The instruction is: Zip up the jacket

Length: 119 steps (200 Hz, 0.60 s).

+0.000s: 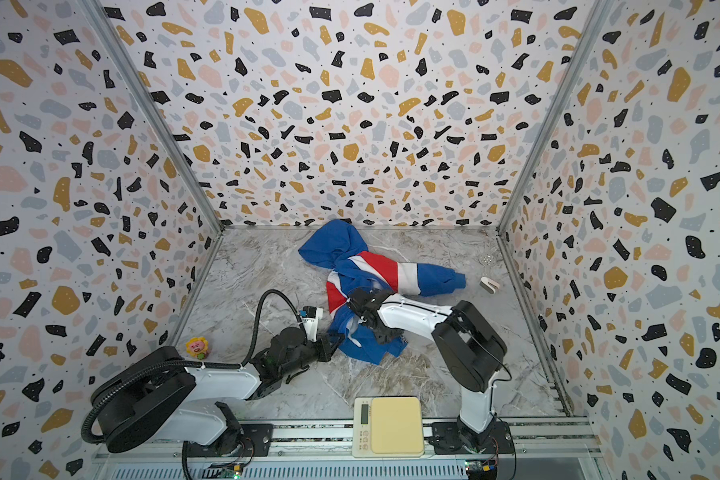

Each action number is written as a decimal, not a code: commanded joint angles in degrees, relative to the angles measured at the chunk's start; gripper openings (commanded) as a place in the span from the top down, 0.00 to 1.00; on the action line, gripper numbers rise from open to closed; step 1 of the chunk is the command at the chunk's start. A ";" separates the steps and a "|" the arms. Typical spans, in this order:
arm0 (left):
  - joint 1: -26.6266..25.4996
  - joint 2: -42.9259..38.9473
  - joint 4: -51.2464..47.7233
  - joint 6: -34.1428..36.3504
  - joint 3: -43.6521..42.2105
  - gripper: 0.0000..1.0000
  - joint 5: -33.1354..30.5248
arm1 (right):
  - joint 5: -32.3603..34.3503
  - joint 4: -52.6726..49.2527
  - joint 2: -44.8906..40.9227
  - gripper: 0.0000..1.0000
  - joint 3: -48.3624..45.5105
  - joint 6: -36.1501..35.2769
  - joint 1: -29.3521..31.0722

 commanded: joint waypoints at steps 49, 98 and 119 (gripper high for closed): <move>0.33 -4.16 -0.24 0.98 -2.60 1.00 -1.93 | -15.57 17.53 -5.77 0.60 -4.97 1.46 -0.29; 0.36 -3.07 0.14 1.21 -1.65 1.00 -1.08 | -31.14 30.02 -18.58 0.49 -16.90 0.62 -6.02; 0.33 -2.98 -0.78 1.28 -1.06 1.00 -1.04 | -39.36 34.25 -24.83 0.46 -21.67 0.57 -9.13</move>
